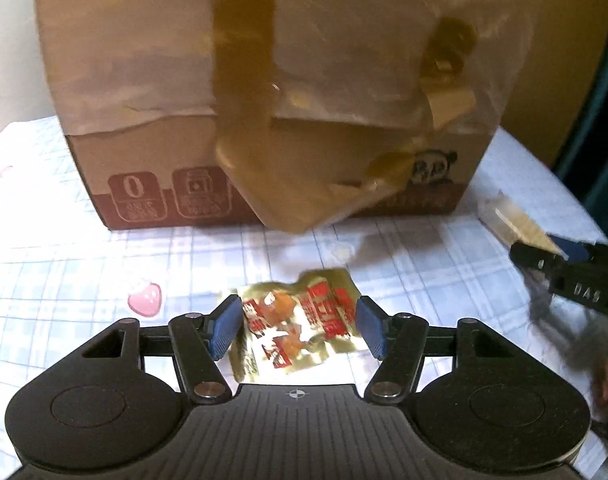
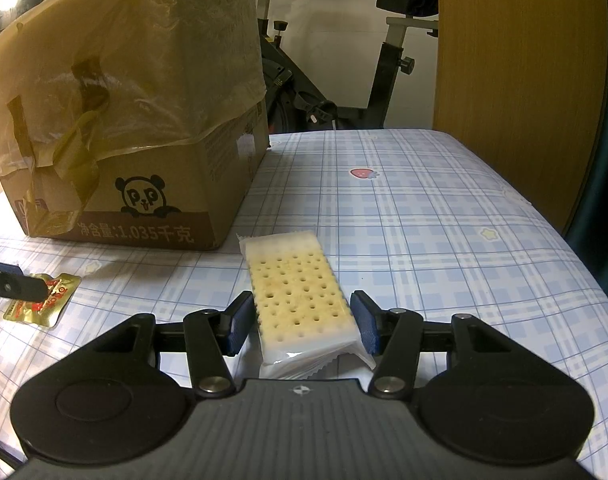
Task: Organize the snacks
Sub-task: 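Grasp the gold-and-red snack pouch with the left tool while the right tool holds the crackers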
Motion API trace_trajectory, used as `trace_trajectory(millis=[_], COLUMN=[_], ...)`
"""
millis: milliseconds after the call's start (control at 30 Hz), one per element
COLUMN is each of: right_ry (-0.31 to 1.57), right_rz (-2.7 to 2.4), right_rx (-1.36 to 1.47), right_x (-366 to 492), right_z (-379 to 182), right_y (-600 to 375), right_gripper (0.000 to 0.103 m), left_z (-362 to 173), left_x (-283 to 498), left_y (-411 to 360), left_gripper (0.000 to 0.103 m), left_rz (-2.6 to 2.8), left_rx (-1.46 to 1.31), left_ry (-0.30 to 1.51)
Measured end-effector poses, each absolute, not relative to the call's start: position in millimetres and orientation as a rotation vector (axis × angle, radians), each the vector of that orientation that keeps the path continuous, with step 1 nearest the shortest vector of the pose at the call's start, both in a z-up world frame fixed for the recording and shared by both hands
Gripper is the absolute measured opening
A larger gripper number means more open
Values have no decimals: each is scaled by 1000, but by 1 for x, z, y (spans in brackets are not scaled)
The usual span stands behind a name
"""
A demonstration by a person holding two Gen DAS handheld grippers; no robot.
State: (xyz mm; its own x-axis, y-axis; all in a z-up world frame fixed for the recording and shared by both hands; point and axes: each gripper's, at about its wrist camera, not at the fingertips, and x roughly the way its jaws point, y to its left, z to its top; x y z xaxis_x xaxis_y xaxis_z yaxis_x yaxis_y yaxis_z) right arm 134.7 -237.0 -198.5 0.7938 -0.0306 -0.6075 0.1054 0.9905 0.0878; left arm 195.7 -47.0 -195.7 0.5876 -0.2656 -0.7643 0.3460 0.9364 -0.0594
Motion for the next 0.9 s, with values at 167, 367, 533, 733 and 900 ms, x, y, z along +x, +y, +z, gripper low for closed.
trace_trajectory(millis=[167,367,533,733,900], right_ry=[648,648,648,648,648], right_rz=[-71,-72,-72,-72,-72], right_rx=[125,126,125,125,124], right_x=[134,135,135,135,135], right_z=[-198,-199,-199,-199,-199], right_y=[-238,-238,-237,-238,-237], right_gripper=[56,56,56,56,56], left_z=[-201,-205,-207,-207,-204], left_x=[187,185,185,180,174], left_y=[-59,-60,-59,-52,-50], left_gripper=[72,79,79,68,39], left_rz=[-273,-250,-258,-264,-307], left_rx=[124,125,129,115,111], left_ry=[843,838,824,802,791])
